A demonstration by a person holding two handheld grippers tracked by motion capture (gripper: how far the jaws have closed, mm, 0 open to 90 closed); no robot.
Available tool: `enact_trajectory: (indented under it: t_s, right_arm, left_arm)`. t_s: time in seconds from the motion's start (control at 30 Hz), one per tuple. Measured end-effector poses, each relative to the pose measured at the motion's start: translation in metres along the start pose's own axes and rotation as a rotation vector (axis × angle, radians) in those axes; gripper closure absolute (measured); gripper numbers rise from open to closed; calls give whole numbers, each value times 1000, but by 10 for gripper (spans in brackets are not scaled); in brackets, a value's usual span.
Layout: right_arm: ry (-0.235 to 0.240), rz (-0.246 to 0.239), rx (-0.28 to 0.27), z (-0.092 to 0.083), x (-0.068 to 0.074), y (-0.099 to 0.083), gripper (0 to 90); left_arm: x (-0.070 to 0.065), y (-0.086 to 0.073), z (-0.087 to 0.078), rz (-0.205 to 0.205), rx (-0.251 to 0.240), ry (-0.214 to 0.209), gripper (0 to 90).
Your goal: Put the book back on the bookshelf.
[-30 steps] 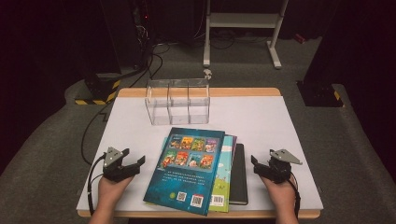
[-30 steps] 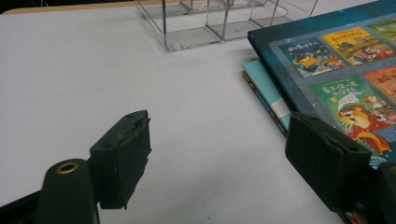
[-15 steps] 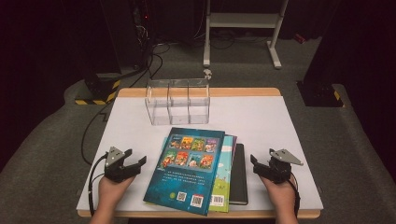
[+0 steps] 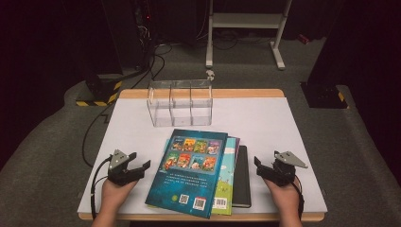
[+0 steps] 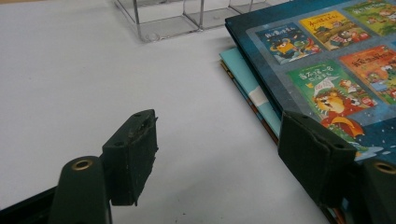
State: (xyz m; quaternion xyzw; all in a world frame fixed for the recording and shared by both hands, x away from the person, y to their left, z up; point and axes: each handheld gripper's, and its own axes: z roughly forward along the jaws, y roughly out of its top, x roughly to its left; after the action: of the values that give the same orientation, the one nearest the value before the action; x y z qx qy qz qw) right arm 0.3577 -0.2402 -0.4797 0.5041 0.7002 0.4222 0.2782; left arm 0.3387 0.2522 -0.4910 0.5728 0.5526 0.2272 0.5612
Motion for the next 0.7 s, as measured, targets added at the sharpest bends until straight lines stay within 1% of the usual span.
enact_trajectory:
  t_s: [0.17,0.23,0.43,0.5,0.6,0.7]
  right_arm:
    - [-1,-8,-2,-1,2,1,160]
    - [-6,-12,-3,-1,4,2,162]
    - [-9,-21,-14,-5,7,4,164]
    - [-3,-25,-20,-6,9,6,164]
    - [4,-40,-35,-10,14,10,163]
    - [10,-45,-46,-13,17,13,164]
  left_arm:
    - [-2,2,-2,-22,-14,-12,284]
    - [-2,2,-4,-13,-11,-15,284]
    - [-6,6,-7,-43,-30,-43,284]
    - [-8,6,-9,-37,-30,-50,284]
    - [-12,8,-10,-38,-35,-62,284]
    - [-16,8,-12,-38,-38,-78,284]
